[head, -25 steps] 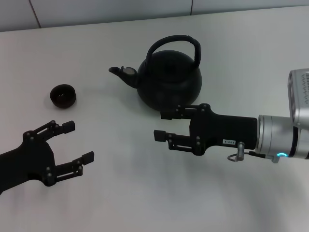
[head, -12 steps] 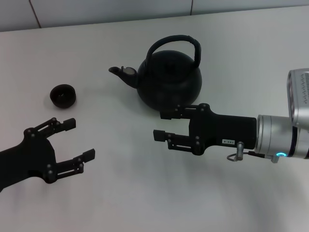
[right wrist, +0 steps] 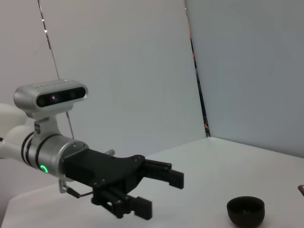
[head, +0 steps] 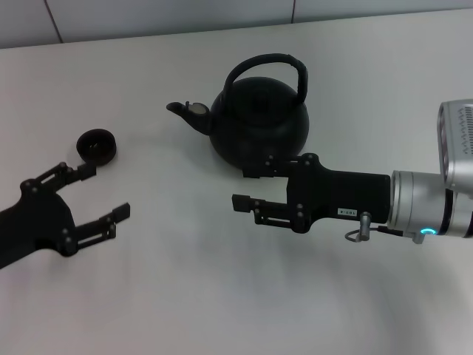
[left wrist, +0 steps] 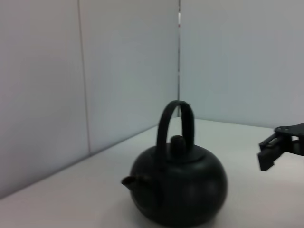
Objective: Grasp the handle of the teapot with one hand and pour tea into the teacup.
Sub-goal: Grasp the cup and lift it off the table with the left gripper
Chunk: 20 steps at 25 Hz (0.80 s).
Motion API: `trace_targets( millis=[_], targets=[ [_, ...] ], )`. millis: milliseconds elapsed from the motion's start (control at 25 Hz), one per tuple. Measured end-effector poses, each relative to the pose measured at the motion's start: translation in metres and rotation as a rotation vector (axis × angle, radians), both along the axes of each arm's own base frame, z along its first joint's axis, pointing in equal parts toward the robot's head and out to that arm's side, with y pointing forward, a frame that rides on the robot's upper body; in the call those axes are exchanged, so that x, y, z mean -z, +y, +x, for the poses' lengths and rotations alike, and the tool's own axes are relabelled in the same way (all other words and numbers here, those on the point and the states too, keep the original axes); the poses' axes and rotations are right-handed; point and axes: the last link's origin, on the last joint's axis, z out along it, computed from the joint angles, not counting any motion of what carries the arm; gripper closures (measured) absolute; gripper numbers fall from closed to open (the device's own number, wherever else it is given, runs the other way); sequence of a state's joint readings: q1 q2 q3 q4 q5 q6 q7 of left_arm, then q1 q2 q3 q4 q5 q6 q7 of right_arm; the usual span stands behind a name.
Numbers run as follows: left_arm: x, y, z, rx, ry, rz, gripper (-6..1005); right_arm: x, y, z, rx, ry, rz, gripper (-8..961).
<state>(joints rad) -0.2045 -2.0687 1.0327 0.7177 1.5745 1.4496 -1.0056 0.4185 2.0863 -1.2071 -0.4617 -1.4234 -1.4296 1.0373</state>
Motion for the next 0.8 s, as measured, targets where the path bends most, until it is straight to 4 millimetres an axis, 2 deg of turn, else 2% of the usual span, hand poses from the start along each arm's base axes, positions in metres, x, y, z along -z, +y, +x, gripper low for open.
trace_targets(
  millis=[240,320,400,600,800],
  targets=[
    [0.002,0.007,0.000,-0.014,-0.034,0.074,140,-0.001,0.002,-0.001,-0.001,0.002,0.009,376],
    [0.011,0.016,-0.002,-0.085,-0.147,0.191,140,-0.002,0.004,-0.002,-0.005,0.002,0.010,376],
    [0.016,0.018,-0.005,-0.108,-0.163,0.237,139,-0.002,0.005,-0.003,-0.009,0.002,0.011,376],
    [0.028,0.023,-0.011,-0.162,-0.152,0.328,139,-0.002,0.006,-0.005,-0.015,0.002,0.012,376],
    [0.032,0.029,-0.013,-0.208,-0.159,0.366,139,-0.003,0.008,-0.006,-0.020,0.001,0.013,376]
  ],
)
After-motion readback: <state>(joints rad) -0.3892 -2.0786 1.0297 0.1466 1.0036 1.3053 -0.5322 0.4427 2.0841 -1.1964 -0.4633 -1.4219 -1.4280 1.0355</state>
